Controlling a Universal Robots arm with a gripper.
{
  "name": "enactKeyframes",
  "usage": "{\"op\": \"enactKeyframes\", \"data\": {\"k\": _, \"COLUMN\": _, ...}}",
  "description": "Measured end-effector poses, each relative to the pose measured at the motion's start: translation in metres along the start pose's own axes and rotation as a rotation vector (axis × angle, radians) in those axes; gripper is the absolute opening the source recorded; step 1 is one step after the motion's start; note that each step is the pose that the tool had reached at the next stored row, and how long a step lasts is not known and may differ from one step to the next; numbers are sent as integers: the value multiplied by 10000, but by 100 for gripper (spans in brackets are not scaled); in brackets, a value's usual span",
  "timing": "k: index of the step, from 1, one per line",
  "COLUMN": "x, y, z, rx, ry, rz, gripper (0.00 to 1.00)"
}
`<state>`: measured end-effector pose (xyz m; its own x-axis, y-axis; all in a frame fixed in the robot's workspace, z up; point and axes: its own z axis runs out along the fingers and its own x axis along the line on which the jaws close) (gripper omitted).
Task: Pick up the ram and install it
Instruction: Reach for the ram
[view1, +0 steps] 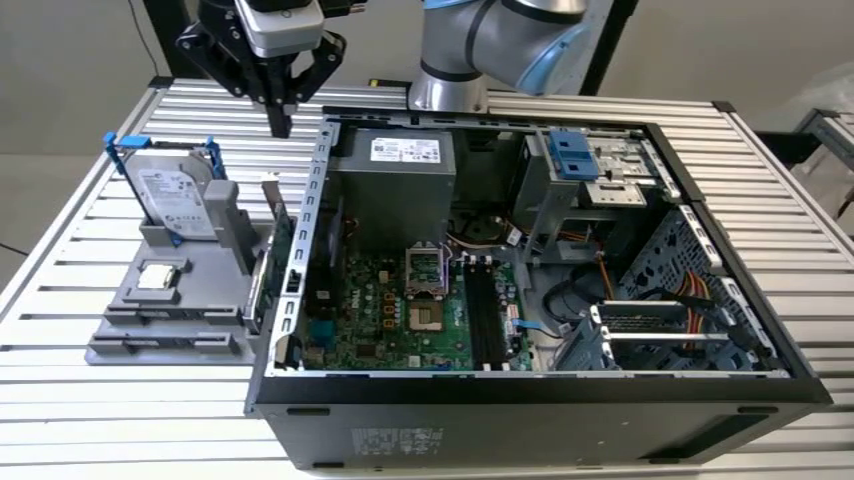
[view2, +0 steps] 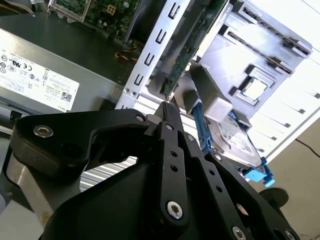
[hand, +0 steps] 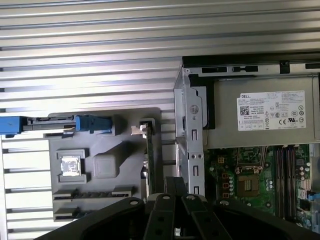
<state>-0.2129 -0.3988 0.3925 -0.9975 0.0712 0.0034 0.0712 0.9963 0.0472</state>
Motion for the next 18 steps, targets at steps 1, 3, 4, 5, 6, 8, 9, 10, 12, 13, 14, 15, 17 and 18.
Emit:
{"op": "enactKeyframes", "data": {"k": 1, "x": 3, "y": 0, "z": 0, "rx": 0, "ry": 2, "rz": 0, "gripper": 0}}
{"op": "enactKeyframes", "data": {"k": 3, "x": 9, "y": -1, "z": 0, "rx": 1, "ry": 7, "rz": 0, "gripper": 0}}
{"op": "enactKeyframes", "data": {"k": 4, "x": 13, "y": -1, "z": 0, "rx": 0, "ry": 9, "rz": 1, "gripper": 0}}
{"op": "enactKeyframes", "data": {"k": 5, "x": 16, "y": -1, "z": 0, "rx": 1, "ry": 11, "rz": 1, "gripper": 0}}
{"op": "enactKeyframes", "data": {"k": 6, "x": 20, "y": -1, "z": 0, "rx": 1, "ry": 13, "rz": 1, "gripper": 0}}
{"op": "enactKeyframes", "data": {"k": 8, "x": 28, "y": -2, "z": 0, "rx": 2, "ry": 19, "rz": 1, "gripper": 0}}
{"op": "enactKeyframes", "data": {"k": 9, "x": 31, "y": -2, "z": 1, "rx": 1, "ry": 20, "rz": 1, "gripper": 0}}
{"op": "enactKeyframes", "data": {"k": 10, "x": 35, "y": -3, "z": 0, "rx": 2, "ry": 23, "rz": 1, "gripper": 0}}
{"op": "enactKeyframes", "data": {"k": 12, "x": 43, "y": -3, "z": 0, "rx": 2, "ry": 27, "rz": 1, "gripper": 0}}
{"op": "enactKeyframes", "data": {"k": 13, "x": 47, "y": -3, "z": 0, "rx": 2, "ry": 29, "rz": 1, "gripper": 0}}
{"op": "enactKeyframes", "data": {"k": 14, "x": 50, "y": -4, "z": 1, "rx": 2, "ry": 30, "rz": 1, "gripper": 0}}
{"op": "enactKeyframes", "data": {"k": 15, "x": 54, "y": -4, "z": 1, "rx": 2, "ry": 33, "rz": 2, "gripper": 0}}
{"op": "enactKeyframes", "data": {"k": 17, "x": 65, "y": -5, "z": 0, "rx": 3, "ry": 35, "rz": 3, "gripper": 0}}
{"op": "enactKeyframes", "data": {"k": 18, "x": 71, "y": -5, "z": 0, "rx": 3, "ry": 36, "rz": 2, "gripper": 0}}
